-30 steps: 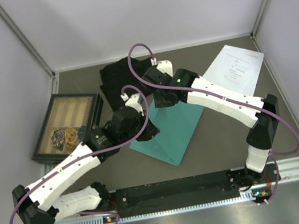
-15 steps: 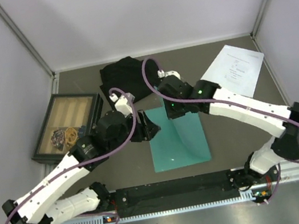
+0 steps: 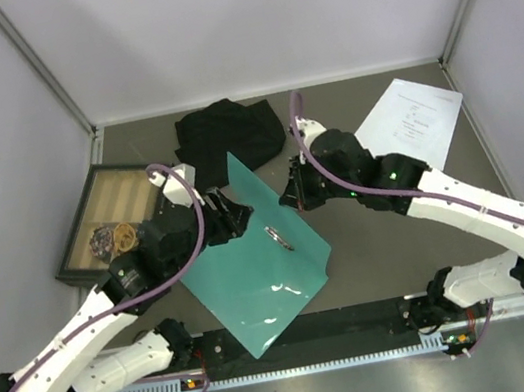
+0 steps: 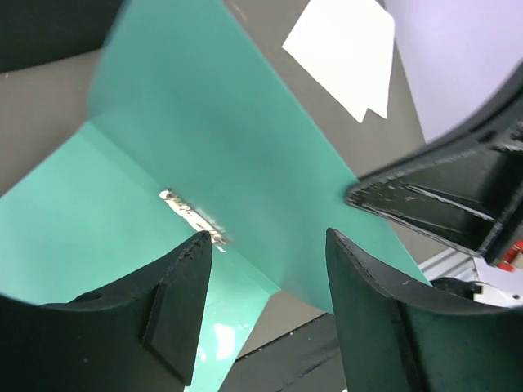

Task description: Put the files into the folder

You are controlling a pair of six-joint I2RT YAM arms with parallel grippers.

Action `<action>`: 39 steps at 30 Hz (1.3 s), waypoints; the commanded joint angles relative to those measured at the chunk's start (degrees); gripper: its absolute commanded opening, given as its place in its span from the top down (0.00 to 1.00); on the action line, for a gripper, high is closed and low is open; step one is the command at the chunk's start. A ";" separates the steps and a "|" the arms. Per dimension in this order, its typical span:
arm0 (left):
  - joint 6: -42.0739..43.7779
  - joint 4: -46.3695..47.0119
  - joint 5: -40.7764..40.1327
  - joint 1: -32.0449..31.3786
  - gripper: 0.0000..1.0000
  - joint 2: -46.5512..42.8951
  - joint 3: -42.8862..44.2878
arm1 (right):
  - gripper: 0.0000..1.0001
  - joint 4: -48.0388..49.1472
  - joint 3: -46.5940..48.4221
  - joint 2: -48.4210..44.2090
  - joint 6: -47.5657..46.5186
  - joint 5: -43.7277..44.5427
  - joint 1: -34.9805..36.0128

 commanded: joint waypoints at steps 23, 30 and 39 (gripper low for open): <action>-2.81 26.51 14.43 0.13 0.46 46.66 4.59 | 0.96 -12.31 -21.98 -8.39 -7.16 4.46 -32.56; -1.93 24.49 19.54 0.22 0.45 63.89 13.56 | 0.35 -15.74 -17.34 -6.43 -10.41 10.96 -37.41; -3.25 26.70 27.26 0.39 0.44 72.25 17.07 | 0.09 -11.79 -11.53 -6.79 -9.71 7.53 -38.02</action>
